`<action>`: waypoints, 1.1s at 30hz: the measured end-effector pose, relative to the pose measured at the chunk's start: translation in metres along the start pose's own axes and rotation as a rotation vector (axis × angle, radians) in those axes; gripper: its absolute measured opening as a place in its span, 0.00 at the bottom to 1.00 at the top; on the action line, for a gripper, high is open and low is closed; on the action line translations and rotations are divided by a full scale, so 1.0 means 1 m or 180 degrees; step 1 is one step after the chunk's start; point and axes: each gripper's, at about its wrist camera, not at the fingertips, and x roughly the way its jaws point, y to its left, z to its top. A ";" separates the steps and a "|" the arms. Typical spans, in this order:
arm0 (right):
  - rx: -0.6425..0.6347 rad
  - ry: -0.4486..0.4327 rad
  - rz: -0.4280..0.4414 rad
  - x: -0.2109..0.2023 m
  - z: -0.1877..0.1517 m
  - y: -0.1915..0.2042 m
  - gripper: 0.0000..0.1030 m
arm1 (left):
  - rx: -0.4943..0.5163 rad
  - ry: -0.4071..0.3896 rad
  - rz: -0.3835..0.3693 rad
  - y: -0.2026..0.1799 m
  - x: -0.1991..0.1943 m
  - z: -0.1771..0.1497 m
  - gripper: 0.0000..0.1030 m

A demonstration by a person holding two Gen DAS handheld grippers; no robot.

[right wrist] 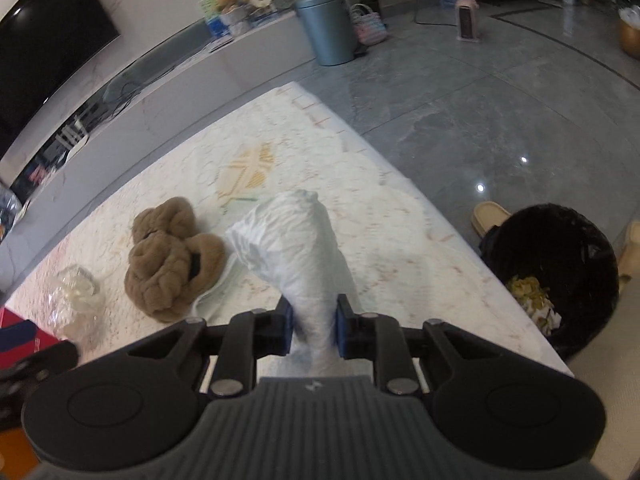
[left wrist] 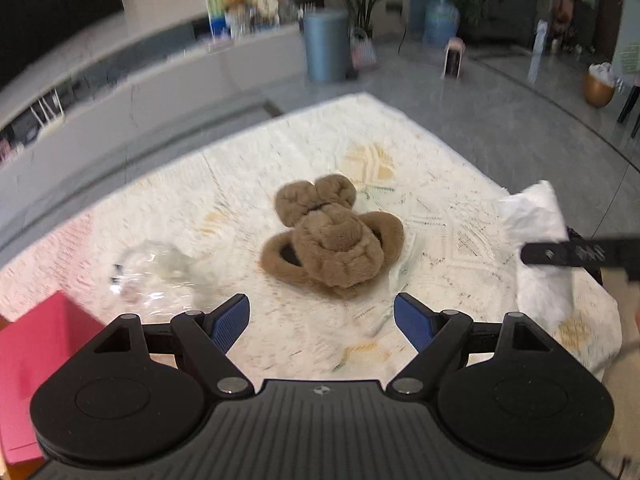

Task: Organize soft objects
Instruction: 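Grasp the white cloth with the right tool while the left tool grasps the brown teddy bear, then lift and carry the teddy bear and white cloth toward the box with both tools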

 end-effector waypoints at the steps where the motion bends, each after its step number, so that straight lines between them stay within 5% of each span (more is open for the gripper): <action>1: 0.0017 -0.0019 0.0009 -0.001 -0.001 -0.002 0.18 | 0.0009 0.0089 -0.0001 -0.004 0.011 0.006 0.93; 7: 0.0035 0.0055 0.0130 0.003 -0.008 -0.008 0.18 | -0.0220 0.0335 0.0165 -0.012 0.071 0.046 0.93; 11: 0.0147 0.0106 0.0156 0.005 -0.009 -0.011 0.19 | -0.0082 0.0159 0.0621 -0.017 0.093 0.062 0.93; 13: 0.0173 0.0113 0.0183 0.006 -0.009 -0.012 0.19 | -0.0128 0.0274 0.0721 -0.018 0.108 0.064 0.93; 17: 0.0207 0.0153 0.0220 0.009 -0.009 -0.013 0.19 | -0.0330 0.0475 0.0559 -0.018 0.131 0.061 0.93; 20: 0.0167 0.0185 0.0195 0.011 -0.011 -0.012 0.19 | -0.0357 0.0434 0.0667 -0.024 0.141 0.055 0.94; 24: 0.0187 0.0214 0.0280 0.010 -0.013 -0.011 0.19 | -0.0056 0.0267 0.0634 -0.037 0.133 0.055 0.66; 33: 0.0095 0.0225 0.0442 0.007 -0.015 0.002 0.19 | 0.0026 0.0090 0.0600 -0.030 0.105 0.055 0.59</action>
